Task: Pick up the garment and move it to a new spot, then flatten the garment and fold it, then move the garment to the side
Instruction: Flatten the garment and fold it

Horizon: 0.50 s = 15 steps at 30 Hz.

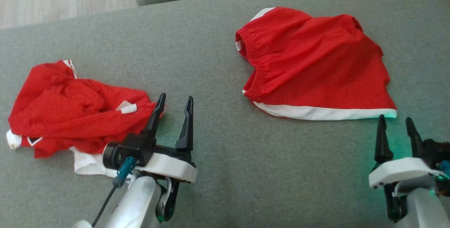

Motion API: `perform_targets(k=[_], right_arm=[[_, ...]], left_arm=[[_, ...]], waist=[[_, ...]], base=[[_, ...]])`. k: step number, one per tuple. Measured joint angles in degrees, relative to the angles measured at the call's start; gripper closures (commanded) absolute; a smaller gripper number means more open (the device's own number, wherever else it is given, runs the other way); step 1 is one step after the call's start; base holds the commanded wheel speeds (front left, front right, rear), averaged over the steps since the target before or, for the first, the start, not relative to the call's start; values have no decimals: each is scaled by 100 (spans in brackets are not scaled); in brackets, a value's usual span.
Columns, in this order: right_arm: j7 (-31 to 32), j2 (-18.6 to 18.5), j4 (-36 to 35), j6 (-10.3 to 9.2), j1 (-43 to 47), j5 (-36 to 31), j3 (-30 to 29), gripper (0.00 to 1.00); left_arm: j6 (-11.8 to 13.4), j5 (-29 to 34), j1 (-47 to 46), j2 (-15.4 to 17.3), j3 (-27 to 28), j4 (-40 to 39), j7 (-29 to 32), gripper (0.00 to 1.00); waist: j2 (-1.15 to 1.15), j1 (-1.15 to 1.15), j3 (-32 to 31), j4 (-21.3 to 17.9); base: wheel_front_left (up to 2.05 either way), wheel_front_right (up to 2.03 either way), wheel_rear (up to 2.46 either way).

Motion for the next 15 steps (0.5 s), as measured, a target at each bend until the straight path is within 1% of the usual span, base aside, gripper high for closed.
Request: perform_targets(k=[4, 6, 15], right_arm=[[100, 1, 458, 0, -320, 0, -319, 0], [108, 1, 553, 0, -396, -2, -391, 0], [121, 1, 1412, 0, -926, -428, -1182, 0]], left_arm=[[-2, 47, -48, 1, -5, 33, 0, 0], [-3, 48, -63, 1, -7, 35, 0, 0], [-7, 89, -141, 1, -47, 66, 0, 0]], waist=[[0, 1, 99, 72], [0, 1, 119, 92], [0, 1, 223, 248]], base=[[0, 0, 0], [0, 0, 0], [0, 0, 0]])
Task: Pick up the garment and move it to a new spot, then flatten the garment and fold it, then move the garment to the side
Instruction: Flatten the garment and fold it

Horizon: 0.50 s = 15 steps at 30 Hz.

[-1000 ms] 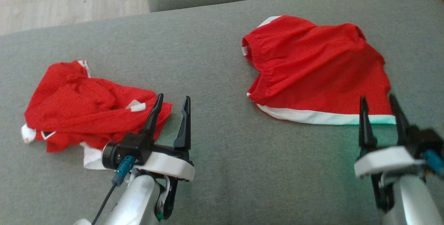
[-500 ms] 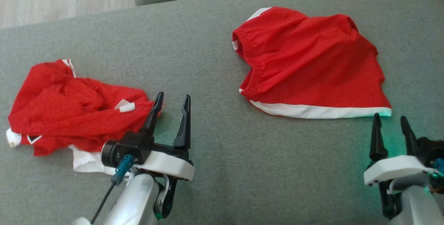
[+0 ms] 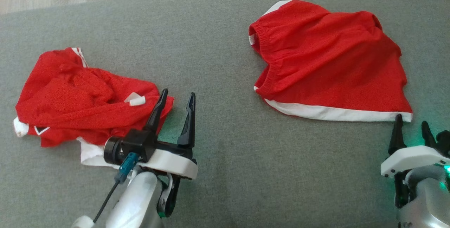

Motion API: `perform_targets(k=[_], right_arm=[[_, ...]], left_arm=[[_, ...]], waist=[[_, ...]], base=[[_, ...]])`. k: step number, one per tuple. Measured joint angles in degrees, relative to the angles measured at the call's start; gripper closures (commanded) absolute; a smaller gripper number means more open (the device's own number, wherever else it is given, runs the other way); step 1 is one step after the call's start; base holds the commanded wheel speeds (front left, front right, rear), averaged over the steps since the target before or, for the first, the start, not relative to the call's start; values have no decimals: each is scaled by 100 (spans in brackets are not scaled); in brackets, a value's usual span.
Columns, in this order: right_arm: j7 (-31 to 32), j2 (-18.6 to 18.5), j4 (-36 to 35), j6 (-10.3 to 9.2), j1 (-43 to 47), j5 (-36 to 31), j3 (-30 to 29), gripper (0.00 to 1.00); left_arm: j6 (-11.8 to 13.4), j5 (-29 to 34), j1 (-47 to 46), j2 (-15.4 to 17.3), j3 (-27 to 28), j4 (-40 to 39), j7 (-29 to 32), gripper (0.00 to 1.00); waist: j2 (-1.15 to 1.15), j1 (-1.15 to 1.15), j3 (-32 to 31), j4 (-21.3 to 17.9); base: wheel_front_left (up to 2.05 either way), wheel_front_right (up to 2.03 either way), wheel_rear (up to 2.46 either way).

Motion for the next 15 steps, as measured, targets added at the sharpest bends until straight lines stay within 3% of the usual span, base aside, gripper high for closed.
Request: perform_targets(k=[15], right_arm=[[-123, -2, 886, 0, -582, -780, -389, 0]], left_arm=[[0, 52, -19, 0, 3, 36, 0, 0]], waist=[[0, -1, 7, -10]], base=[[0, 0, 0]])
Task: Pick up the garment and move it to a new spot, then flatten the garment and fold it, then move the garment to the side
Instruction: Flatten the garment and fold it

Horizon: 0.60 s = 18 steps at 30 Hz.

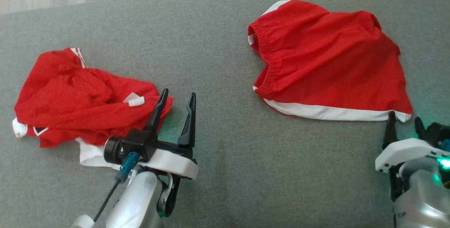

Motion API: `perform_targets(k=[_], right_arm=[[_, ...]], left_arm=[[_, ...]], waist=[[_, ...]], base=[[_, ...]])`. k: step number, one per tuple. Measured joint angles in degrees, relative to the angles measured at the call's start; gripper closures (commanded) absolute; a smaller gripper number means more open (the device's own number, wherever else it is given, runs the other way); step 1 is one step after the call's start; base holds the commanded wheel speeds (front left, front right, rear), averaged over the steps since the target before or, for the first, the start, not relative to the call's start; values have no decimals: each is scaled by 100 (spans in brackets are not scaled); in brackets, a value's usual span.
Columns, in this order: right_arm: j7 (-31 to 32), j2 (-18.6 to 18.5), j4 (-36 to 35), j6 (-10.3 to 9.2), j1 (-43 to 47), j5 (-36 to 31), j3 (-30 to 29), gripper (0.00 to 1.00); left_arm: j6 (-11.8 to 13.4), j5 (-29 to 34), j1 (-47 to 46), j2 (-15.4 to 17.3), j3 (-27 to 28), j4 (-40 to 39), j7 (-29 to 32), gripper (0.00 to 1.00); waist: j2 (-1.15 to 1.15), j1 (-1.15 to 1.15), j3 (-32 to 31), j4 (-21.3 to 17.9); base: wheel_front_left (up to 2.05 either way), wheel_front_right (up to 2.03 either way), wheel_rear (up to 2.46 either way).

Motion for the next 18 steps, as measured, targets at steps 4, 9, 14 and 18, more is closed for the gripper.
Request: perform_targets(k=[4, 9, 14, 18], right_arm=[[-47, -1, 73, 0, -49, -144, -25, 100], [-107, 0, 48, 0, -132, -110, -10, 100], [-138, 0, -261, 0, -122, 34, 18, 100], [-140, -1, -528, 0, -115, 226, 100, 100]], left_arm=[[0, 0, -1, -1, 0, 21, 0, 0], [0, 0, -2, 0, 4, 37, 0, 0], [-52, 64, -21, 2, -7, 59, 0, 0], [-204, 192, -204, 21, -168, 167, 10, 0]], waist=[[0, 0, -17, -16], [0, 0, -54, -75], [0, 0, -45, -188], [0, 0, 23, -269]], base=[[0, 0, 0], [0, 0, 0], [0, 0, 0], [0, 0, 0]])
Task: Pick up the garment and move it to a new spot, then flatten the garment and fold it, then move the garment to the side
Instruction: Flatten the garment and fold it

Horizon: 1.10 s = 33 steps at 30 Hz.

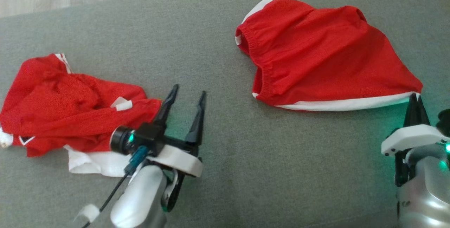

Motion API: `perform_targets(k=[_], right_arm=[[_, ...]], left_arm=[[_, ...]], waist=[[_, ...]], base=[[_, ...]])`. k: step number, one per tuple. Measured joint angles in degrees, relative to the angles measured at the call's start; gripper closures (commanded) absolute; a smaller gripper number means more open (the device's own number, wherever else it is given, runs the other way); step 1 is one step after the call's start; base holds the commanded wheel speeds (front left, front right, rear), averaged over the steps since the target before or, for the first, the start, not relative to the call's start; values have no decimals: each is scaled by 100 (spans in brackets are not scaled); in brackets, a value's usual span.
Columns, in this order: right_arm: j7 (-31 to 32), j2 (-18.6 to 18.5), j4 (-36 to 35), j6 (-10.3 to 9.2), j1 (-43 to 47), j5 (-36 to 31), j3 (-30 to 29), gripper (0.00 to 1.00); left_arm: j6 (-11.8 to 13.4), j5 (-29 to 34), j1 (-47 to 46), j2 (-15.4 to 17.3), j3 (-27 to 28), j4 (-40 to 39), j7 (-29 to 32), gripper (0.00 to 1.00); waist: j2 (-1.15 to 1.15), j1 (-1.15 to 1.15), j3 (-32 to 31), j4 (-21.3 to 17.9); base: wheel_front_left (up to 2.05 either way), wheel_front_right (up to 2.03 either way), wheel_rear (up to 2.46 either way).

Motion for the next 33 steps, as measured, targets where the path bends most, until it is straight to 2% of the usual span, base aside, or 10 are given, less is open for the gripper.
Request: perform_targets(k=[5, 9, 17, 33], right_arm=[[0, 0, -126, 0, 0, 138, 170, 100], [0, 1, -137, 0, -18, 256, 343, 100], [-10, 1, -132, 0, -201, 408, 564, 100], [-14, 1, -129, 0, -343, 733, 967, 100]], left_arm=[[-393, 313, -454, 74, -664, 359, 350, 0], [-548, 460, -884, 114, -1412, 768, 581, 0], [-554, 397, -1495, 138, -2162, 1240, 565, 0], [-556, 411, -2189, 60, -2765, 2006, 118, 0]], waist=[[0, 0, 144, -100], [0, 0, 319, -225], [0, 0, 537, -437], [0, 0, 748, -780]], base=[[0, 0, 0], [0, 0, 0], [0, 0, 0], [0, 0, 0]])
